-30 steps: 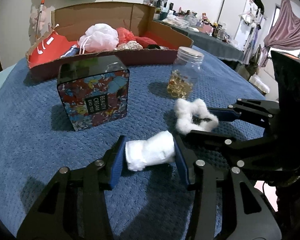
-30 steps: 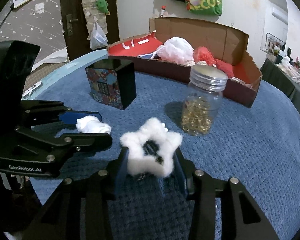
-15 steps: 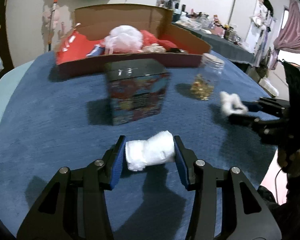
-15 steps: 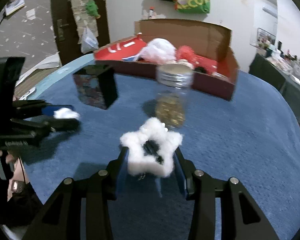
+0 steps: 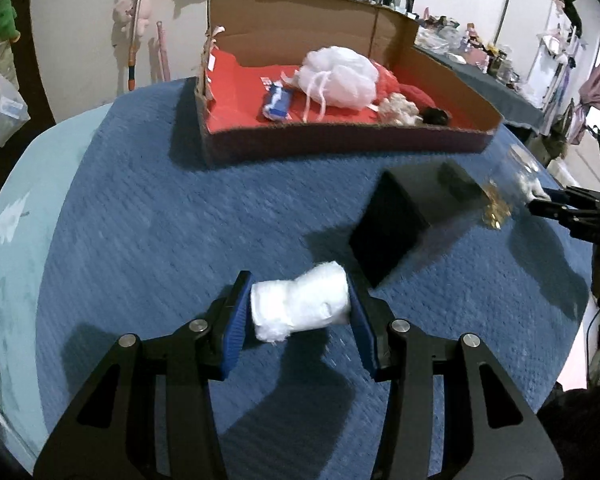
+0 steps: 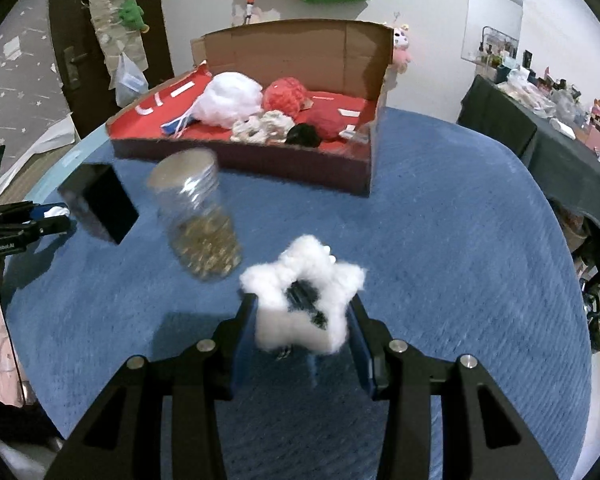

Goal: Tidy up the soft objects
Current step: 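Carry the white cloth and star plush into the red box with both tools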

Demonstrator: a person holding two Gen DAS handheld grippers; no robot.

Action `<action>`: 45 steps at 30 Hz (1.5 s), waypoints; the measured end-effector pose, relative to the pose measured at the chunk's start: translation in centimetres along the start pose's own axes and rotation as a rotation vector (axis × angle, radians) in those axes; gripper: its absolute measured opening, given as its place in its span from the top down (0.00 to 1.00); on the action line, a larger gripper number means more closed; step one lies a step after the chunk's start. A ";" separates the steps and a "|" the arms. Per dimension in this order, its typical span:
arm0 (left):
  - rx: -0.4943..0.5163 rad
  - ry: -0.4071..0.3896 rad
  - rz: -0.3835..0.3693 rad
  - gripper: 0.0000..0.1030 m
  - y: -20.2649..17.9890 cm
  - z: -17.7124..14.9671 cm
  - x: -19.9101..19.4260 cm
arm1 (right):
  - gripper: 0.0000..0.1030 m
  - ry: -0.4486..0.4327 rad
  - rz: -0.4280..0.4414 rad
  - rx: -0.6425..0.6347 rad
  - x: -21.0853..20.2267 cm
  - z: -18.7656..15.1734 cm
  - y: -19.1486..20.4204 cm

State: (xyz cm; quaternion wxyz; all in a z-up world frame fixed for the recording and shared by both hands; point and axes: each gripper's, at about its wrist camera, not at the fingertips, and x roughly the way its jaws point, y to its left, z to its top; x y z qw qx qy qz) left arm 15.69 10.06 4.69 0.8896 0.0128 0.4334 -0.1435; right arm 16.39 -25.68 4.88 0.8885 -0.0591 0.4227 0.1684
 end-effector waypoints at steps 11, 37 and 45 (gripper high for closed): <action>0.034 0.018 -0.025 0.57 1.4 4.6 1.6 | 0.55 0.034 0.079 0.037 1.8 4.7 -1.7; 0.199 0.052 -0.156 0.57 -3.3 13.0 4.3 | 0.55 0.095 0.278 -0.181 5.2 15.0 5.3; 0.281 0.148 -0.194 0.57 -3.3 15.8 8.0 | 0.55 0.189 0.305 -0.314 10.1 17.1 8.6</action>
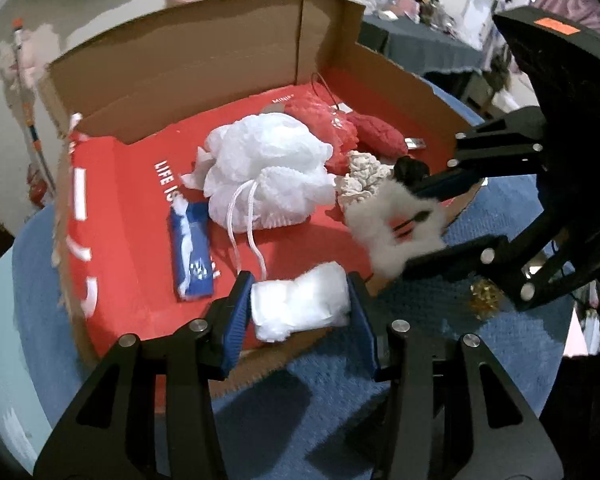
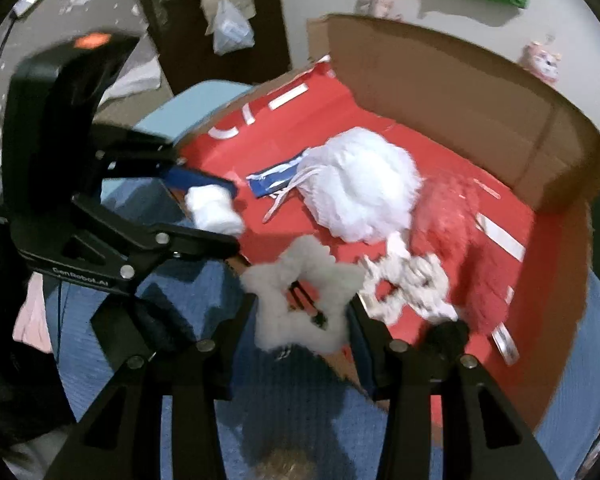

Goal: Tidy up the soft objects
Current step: 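Carry the white cloth and star plush into the red box with both tools, then open both tools to release cloth and star plush inside the box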

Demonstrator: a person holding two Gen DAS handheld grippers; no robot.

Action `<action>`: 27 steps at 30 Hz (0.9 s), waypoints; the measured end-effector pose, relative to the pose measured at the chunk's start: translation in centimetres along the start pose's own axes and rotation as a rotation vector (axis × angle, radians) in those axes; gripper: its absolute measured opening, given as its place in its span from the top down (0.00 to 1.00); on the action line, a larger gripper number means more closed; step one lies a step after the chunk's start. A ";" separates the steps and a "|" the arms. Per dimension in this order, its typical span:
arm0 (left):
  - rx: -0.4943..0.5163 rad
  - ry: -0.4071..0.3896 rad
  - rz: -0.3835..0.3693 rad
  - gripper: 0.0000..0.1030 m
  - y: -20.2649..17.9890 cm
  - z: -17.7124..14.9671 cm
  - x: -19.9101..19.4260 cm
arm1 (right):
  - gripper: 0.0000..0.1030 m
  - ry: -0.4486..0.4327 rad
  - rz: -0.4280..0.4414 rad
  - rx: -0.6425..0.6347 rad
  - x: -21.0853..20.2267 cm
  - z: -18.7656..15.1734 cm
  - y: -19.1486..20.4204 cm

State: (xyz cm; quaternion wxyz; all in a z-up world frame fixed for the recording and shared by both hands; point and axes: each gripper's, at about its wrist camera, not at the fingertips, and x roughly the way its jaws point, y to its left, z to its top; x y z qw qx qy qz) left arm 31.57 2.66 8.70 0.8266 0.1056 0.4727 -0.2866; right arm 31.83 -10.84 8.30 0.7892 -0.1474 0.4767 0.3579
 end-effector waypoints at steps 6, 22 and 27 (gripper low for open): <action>0.051 0.072 0.000 0.57 0.9 1.2 2.2 | 0.55 0.055 0.022 -0.036 2.6 1.5 -0.5; 0.089 0.174 0.070 0.57 3.0 2.8 5.4 | 0.55 0.079 -0.002 -0.027 4.9 3.5 -2.3; 0.105 0.170 0.047 0.57 2.5 2.9 5.7 | 0.55 0.073 0.001 -0.021 4.9 3.8 -3.0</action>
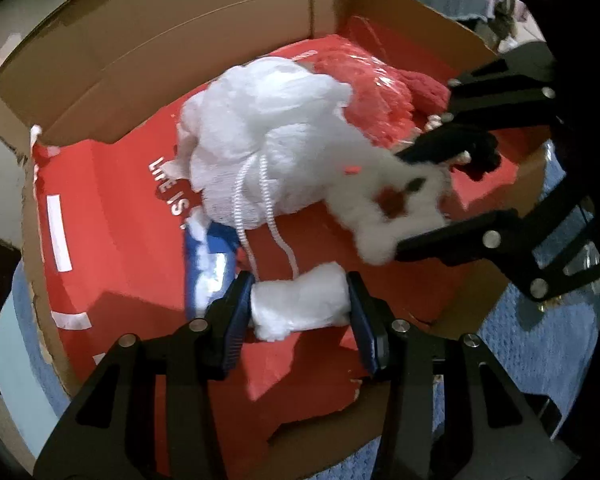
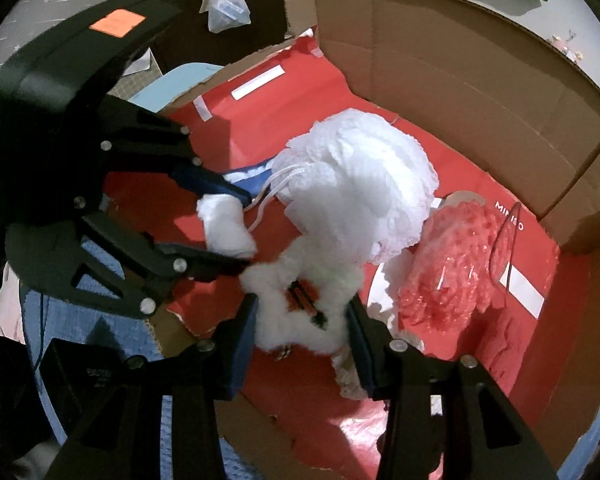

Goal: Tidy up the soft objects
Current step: 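Open both tools to release cloth and star plush inside the box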

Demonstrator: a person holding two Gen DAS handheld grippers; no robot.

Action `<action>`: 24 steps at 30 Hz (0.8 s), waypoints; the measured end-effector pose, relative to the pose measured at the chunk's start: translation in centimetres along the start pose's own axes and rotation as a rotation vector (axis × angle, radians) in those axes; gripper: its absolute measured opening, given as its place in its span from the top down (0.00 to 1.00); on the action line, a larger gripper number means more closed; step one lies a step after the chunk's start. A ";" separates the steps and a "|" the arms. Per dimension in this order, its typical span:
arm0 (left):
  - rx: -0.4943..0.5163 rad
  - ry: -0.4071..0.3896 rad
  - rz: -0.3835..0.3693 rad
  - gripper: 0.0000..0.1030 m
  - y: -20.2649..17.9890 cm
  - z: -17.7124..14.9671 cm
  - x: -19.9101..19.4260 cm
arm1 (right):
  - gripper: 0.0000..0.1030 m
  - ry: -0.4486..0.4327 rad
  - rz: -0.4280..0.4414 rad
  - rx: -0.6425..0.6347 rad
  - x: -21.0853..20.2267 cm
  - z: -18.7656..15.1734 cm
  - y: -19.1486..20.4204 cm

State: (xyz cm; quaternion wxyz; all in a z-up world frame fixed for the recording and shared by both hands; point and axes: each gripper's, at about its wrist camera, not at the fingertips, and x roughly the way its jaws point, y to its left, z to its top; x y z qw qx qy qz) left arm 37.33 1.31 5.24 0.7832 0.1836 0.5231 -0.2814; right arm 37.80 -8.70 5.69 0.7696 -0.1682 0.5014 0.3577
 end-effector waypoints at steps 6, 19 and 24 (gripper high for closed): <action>0.046 0.017 0.015 0.57 -0.5 -0.2 0.2 | 0.55 0.030 -0.006 -0.058 0.8 -0.2 0.7; 0.052 0.018 0.037 0.44 -0.6 -0.1 0.3 | 0.51 0.043 -0.029 -0.088 1.9 0.2 1.2; 0.053 0.015 0.052 0.43 -0.8 -0.4 0.0 | 0.44 0.045 -0.048 -0.102 2.2 0.1 1.5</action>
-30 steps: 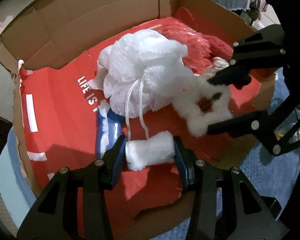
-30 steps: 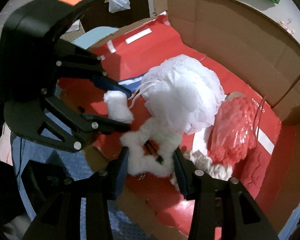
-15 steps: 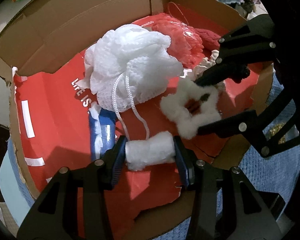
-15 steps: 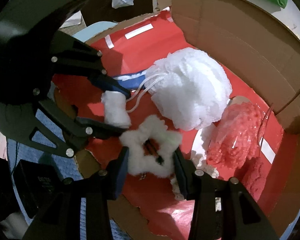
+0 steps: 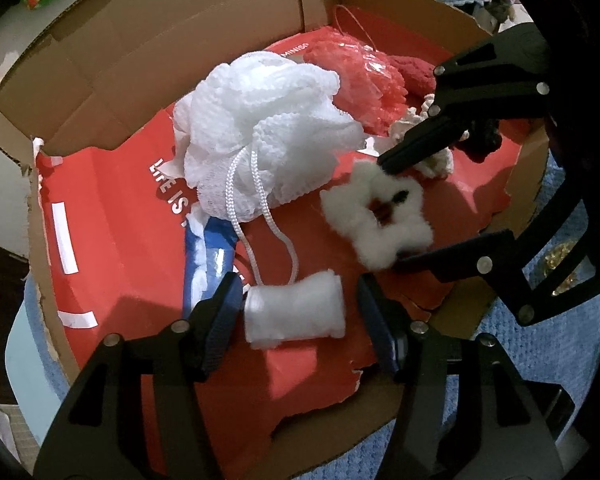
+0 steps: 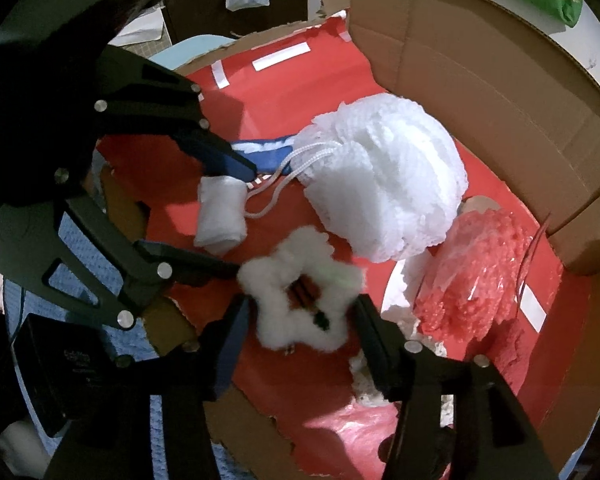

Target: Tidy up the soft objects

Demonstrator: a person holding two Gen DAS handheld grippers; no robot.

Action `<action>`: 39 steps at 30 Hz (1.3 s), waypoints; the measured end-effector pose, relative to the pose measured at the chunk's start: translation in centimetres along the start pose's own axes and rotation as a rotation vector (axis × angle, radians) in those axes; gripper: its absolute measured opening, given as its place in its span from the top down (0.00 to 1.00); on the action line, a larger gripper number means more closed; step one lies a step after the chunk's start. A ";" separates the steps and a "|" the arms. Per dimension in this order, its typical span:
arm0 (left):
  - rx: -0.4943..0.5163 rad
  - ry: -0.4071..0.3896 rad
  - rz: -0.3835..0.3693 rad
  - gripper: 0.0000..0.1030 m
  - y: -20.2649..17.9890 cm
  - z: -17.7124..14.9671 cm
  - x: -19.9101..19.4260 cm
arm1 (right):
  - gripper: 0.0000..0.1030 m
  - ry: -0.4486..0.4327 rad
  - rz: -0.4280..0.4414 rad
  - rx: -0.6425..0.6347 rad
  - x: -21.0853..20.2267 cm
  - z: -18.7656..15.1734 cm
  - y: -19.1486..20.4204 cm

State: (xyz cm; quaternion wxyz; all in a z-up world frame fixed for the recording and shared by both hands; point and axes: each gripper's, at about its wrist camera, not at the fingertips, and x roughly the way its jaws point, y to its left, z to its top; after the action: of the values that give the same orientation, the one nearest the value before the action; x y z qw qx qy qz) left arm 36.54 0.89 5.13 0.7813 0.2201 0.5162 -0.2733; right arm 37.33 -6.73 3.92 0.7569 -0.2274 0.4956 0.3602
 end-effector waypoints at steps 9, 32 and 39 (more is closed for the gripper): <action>-0.050 -0.051 0.014 0.40 0.1 -0.9 -2.6 | 0.36 -0.047 -0.015 0.031 -2.5 -0.8 0.1; -0.313 -0.544 0.197 0.10 -3.9 -3.1 -10.4 | 0.00 -0.409 -0.446 0.319 -12.9 -7.7 1.1; -0.325 -0.621 0.286 0.10 -3.3 -2.9 -7.7 | 0.00 -0.495 -0.498 0.362 -10.7 -8.5 -0.2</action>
State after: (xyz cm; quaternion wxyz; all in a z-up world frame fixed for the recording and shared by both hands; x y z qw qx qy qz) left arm 29.94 1.77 11.03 0.9555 0.0698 0.2556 -0.1299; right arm 29.88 -16.24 10.24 0.9456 -0.1098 0.2834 0.1162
